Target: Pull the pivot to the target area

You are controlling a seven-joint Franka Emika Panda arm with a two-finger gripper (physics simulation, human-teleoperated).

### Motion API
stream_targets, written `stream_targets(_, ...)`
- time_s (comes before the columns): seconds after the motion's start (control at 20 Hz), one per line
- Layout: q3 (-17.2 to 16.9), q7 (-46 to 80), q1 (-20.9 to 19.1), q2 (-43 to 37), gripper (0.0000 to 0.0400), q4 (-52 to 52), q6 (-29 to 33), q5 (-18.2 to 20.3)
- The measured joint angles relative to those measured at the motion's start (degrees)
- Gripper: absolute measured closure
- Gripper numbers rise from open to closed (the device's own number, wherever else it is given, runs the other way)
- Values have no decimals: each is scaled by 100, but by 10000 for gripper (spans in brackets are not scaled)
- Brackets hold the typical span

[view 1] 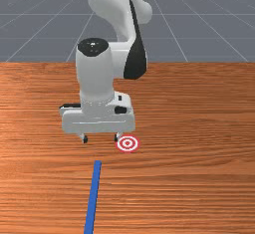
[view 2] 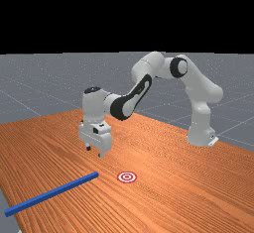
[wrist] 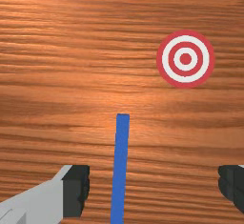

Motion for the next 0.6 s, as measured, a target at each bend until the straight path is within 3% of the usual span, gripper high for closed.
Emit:
stream_targets(0.1,-11,-27,66,280,0,515,-224,3)
stream_targets(0.15,116,-251,34,643,0,1172,-531,159)
stream_targets(0.2,31,-173,171,1051,0,1941,-859,100)
stream_targets(0.25,81,-215,148,1096,0,1977,-879,157)
stream_targets(0.35,81,-215,151,1101,0,1974,-880,157)
stream_targets(0.5,78,-202,89,1157,0,1366,344,104)
stream_targets(0.55,57,-204,108,1383,0,1466,469,87)
stream_targets(0.6,174,-376,92,1869,0,2170,-150,248)
